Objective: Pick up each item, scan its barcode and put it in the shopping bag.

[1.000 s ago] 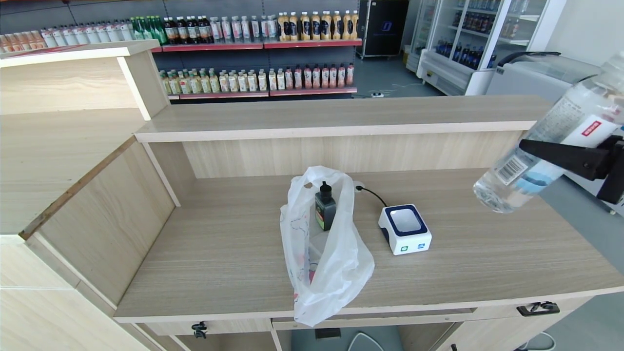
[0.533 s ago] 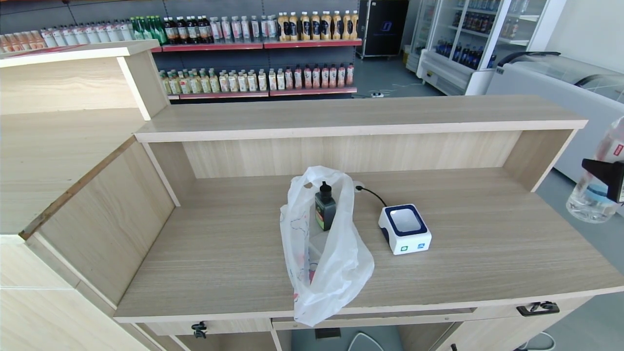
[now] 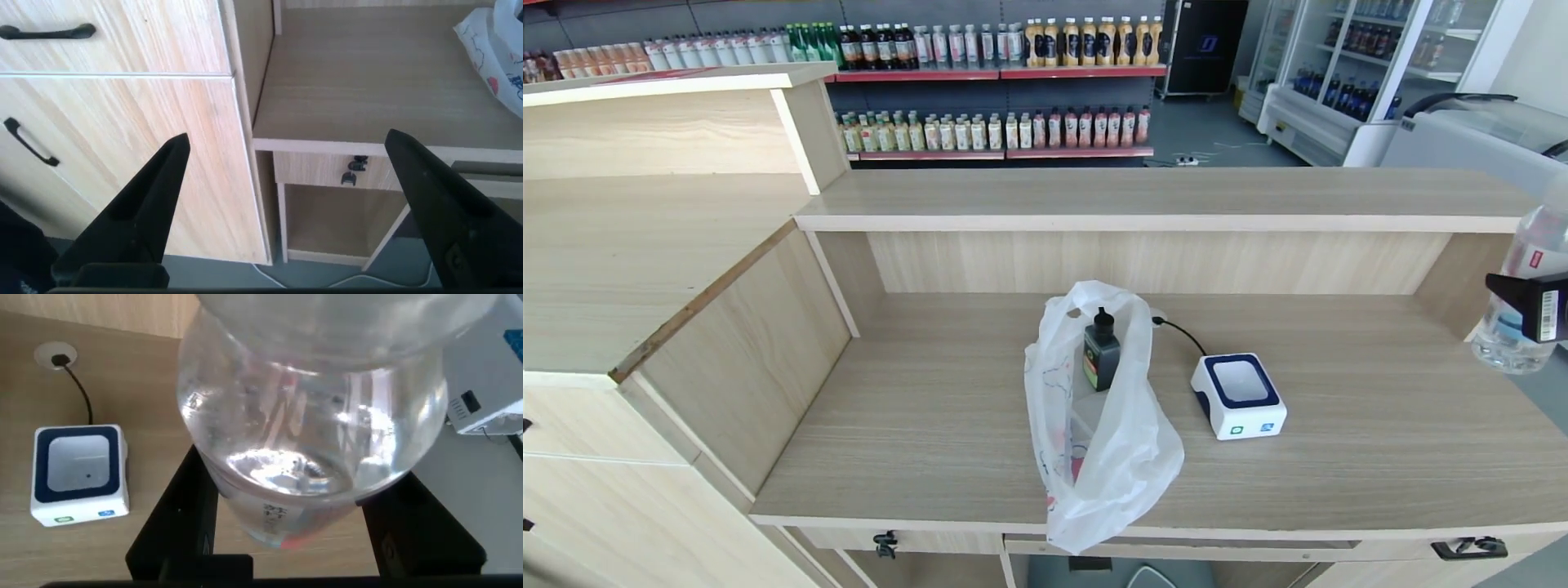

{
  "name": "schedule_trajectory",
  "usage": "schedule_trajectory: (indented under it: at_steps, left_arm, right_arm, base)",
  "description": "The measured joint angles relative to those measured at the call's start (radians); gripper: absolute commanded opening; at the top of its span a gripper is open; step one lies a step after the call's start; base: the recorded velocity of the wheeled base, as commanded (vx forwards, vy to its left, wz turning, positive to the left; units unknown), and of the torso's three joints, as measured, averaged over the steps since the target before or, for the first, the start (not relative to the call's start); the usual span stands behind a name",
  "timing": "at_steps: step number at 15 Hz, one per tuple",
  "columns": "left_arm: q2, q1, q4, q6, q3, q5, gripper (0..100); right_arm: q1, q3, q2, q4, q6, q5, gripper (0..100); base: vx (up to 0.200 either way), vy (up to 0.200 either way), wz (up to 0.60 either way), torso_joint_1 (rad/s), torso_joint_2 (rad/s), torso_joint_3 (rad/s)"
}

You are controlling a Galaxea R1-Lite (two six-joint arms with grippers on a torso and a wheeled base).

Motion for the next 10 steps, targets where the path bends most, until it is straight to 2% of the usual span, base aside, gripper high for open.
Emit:
schedule_trajectory:
  at_steps: [7,10]
  left_arm:
    - [0.0,0.0,0.0,0.0,0.0,0.0,100]
    - [0.0,0.0,0.0,0.0,0.0,0.0,100]
  right_arm:
    - [0.001,0.026,0.099,-0.082,-0.16,-0.001,0]
    - [0.013,0.03,0.184,-0.213,-0.267,0.008,0]
  base:
    - [0.0,0.0,0.0,0.0,0.0,0.0]
    - [0.0,0.0,0.0,0.0,0.0,0.0]
